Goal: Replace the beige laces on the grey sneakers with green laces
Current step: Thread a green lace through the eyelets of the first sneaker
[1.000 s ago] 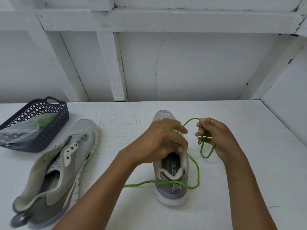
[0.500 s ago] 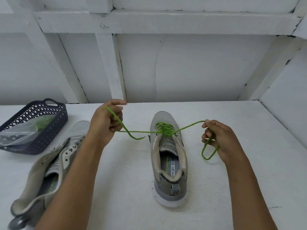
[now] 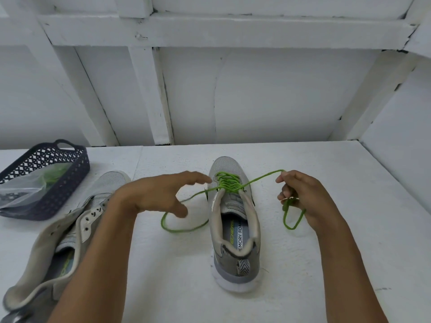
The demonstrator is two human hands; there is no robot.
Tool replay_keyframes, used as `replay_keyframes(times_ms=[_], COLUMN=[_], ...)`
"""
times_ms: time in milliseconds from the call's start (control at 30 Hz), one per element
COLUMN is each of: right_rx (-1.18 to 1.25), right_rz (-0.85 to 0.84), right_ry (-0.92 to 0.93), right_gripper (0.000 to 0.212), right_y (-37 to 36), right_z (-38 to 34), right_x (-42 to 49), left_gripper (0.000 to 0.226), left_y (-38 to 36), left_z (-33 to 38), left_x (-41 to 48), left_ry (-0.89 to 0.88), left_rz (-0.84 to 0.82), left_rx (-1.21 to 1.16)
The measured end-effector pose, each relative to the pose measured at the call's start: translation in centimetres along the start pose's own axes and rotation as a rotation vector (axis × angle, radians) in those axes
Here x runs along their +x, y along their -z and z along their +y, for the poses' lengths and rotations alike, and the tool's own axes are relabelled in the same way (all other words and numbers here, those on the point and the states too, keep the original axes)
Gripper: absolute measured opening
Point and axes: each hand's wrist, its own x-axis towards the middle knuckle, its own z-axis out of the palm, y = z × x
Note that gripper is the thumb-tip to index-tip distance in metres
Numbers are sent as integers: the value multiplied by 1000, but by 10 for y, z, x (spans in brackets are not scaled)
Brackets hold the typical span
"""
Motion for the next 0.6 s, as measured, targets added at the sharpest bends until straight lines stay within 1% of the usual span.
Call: replay_keyframes(times_ms=[33,67,167,200,233,333,400,467,600], right_rx=[40,89,308,424,552,907,1073,1162,1241], right_rz=[-8,-19,-62,-80,-98,-110,-105,-97,-71], right_ry=[7,10,-43,-83,-125,-223,-266,-282,-278], right_gripper=[27,29,32,32,31,30,31,32,33], right_y=[-2,-4,-13,-19,-24,-38,-44,-48,-52], right_z=[-2,-4,-11,-14,-18,-26,-31,-34,-35], right_x=[0,-1,-1,-2,-2,-3,-3,-4,-6], left_gripper=[77,70,27,17,12,6,11,22,31], left_y=[1,1,-5,-8,-11,-25,-34,-40,-45], left_z=[7,15,41,47,54,70,79,84,89], left_x=[-3,-4,3,5,8,15,19,23,29], left_ry=[-49,-98,-186,-199,-219,-269,-253,-217,-203], left_rz=[44,118,422,489,518,465,421,404,442], left_rx=[-12,-32,-168,-192,-201,-171,-144,-101,57])
